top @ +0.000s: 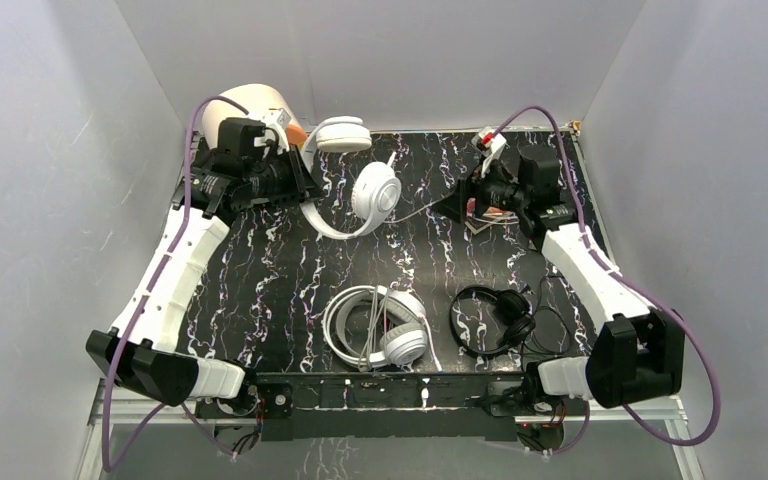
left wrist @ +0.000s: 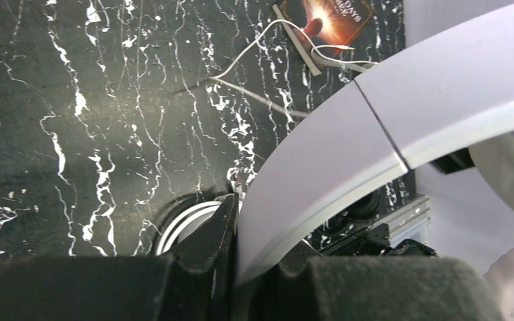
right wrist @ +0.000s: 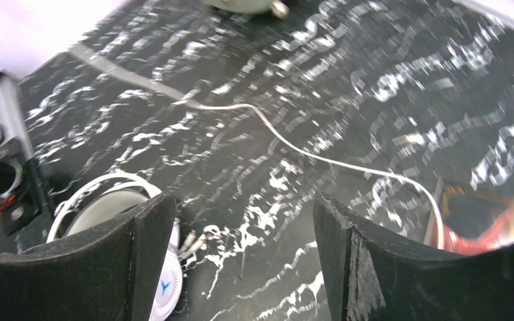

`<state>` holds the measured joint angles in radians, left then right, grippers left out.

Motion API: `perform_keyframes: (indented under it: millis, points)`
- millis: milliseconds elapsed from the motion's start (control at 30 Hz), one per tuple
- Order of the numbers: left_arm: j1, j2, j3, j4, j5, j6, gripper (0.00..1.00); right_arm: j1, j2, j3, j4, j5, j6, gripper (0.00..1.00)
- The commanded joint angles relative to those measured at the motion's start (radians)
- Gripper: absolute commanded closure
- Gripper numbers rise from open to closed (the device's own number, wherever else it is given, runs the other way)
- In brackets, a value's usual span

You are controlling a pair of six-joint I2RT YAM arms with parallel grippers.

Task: Wrap the headphones
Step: Wrap the headphones cable around the headphones.

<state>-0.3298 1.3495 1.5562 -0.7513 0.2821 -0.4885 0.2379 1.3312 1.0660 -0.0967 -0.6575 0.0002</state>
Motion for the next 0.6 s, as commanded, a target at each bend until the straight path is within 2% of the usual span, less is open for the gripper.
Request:
perform_keyframes:
  millis: [0,100,267,333,433,567]
  points:
    - [0.013,-0.032,0.075,0.020,0.126,-0.081,1.00,0.005,-0.038,-0.106,0.380,-0.329,0.061,0.16]
    - [0.014,-0.034,0.103,0.018,0.163,-0.105,1.00,0.039,-0.042,-0.175,0.558,-0.371,0.101,0.14]
    - [0.015,-0.048,0.139,0.011,0.200,-0.138,1.00,0.141,0.017,-0.181,0.607,-0.189,-0.028,0.12]
    - [0.014,-0.056,0.152,0.016,0.217,-0.157,1.00,0.150,0.052,-0.200,0.676,-0.122,-0.026,0.12]
    - [0.015,-0.061,0.187,0.019,0.241,-0.177,1.00,0.160,0.093,-0.252,0.837,-0.086,-0.008,0.13]
    - [0.015,-0.056,0.230,0.018,0.258,-0.193,1.00,0.226,0.136,-0.272,0.880,-0.017,-0.104,0.17]
